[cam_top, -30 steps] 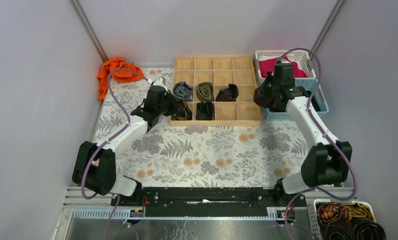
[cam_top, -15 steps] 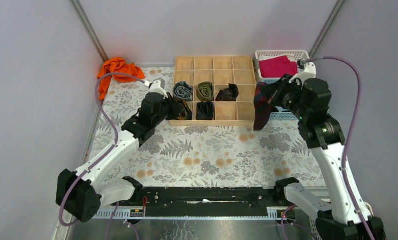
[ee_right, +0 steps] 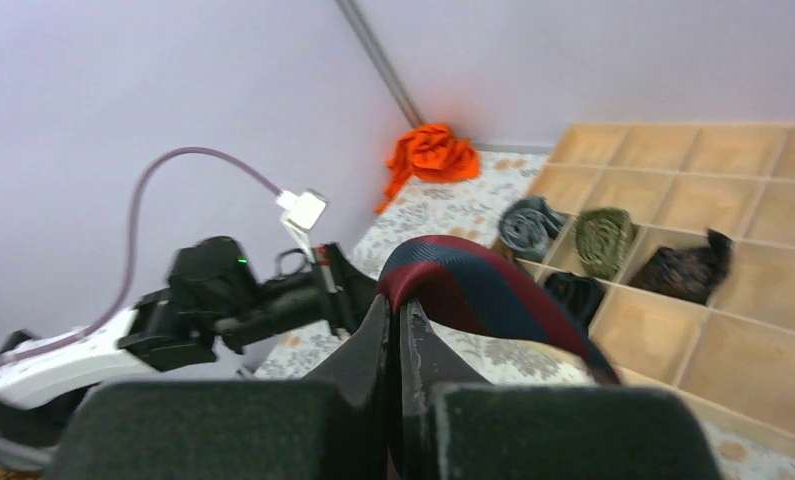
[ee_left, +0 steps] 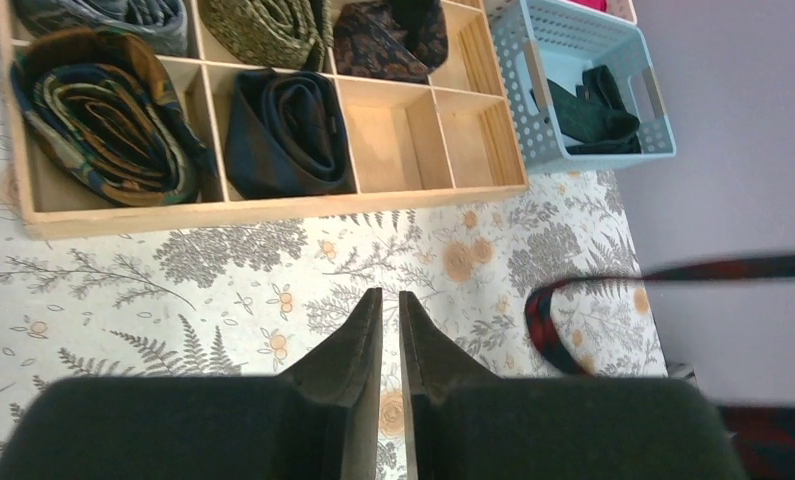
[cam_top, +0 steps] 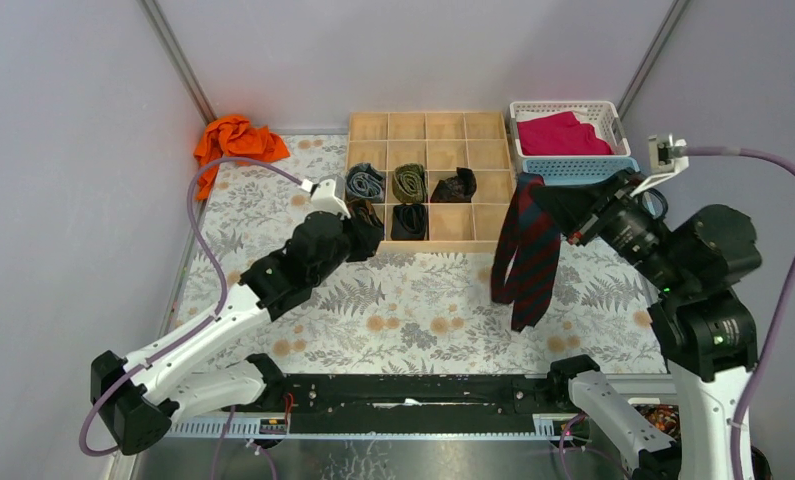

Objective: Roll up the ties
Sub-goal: Place the tie at the center of the board.

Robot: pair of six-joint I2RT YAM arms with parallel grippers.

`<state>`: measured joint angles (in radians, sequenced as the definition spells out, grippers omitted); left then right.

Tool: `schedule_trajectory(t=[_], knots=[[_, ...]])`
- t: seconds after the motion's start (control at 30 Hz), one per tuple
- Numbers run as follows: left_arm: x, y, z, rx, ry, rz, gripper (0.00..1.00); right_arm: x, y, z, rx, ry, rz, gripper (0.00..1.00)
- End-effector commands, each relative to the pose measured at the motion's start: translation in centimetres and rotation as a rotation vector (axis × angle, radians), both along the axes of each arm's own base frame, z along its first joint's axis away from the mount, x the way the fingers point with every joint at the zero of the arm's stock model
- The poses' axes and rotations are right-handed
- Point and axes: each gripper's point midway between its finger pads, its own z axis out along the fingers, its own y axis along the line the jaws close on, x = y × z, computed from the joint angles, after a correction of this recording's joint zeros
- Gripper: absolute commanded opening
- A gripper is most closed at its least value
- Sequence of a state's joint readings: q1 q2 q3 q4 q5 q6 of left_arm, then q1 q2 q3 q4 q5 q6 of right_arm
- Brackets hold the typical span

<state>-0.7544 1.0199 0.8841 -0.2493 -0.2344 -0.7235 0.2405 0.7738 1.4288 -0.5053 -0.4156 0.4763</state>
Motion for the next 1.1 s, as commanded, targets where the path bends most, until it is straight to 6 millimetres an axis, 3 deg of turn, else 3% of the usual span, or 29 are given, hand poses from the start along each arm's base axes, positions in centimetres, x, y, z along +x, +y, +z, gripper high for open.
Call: schedule_trajectory(t=[0.0,0.13,0.33,0.43,0.5,0.67,0.87,0.97,1.07], knots=[[-0.6,-0.3,0.3,0.012,-0.017,0.034,0.17,-3.8,2.0,3.7,0.056,-0.064,0.192,0.00],[-1.5,-1.1,0.0,-0.008,-0.015,0.006,0.19,-5.3,2.7,3.4,0.066,-0.027,0.262,0.00],[-3.2,-1.3,-2.4,-0.023,-0.007,-0.018,0.20,-7.2,3.2,-0.3,0.069,0.056,0.338,0.00],[-4.7,-3.1,-2.9,-0.079,-0.032,-0.106,0.20,-7.8,3.2,-0.7,0.073,0.059,0.352,0.00],[-6.5,-5.0,-2.7,-0.118,-0.072,-0.183,0.26,-8.0,3.2,-0.7,0.070,0.057,0.356,0.00],[-9.3,-8.9,-3.3,-0.101,-0.147,-0.274,0.54,-8.5,3.3,-0.5,0.066,0.058,0.378,0.00],[-8.9,-12.9,-2.8,-0.098,-0.233,-0.347,0.69,-9.2,3.5,0.4,0.061,0.053,0.410,0.00],[-8.3,-13.3,-2.4,-0.091,-0.275,-0.335,0.78,-9.3,3.6,0.6,0.065,0.057,0.420,0.00],[-8.0,-13.5,-1.9,-0.099,-0.309,-0.329,0.81,-9.5,3.8,0.7,0.074,0.057,0.441,0.00]])
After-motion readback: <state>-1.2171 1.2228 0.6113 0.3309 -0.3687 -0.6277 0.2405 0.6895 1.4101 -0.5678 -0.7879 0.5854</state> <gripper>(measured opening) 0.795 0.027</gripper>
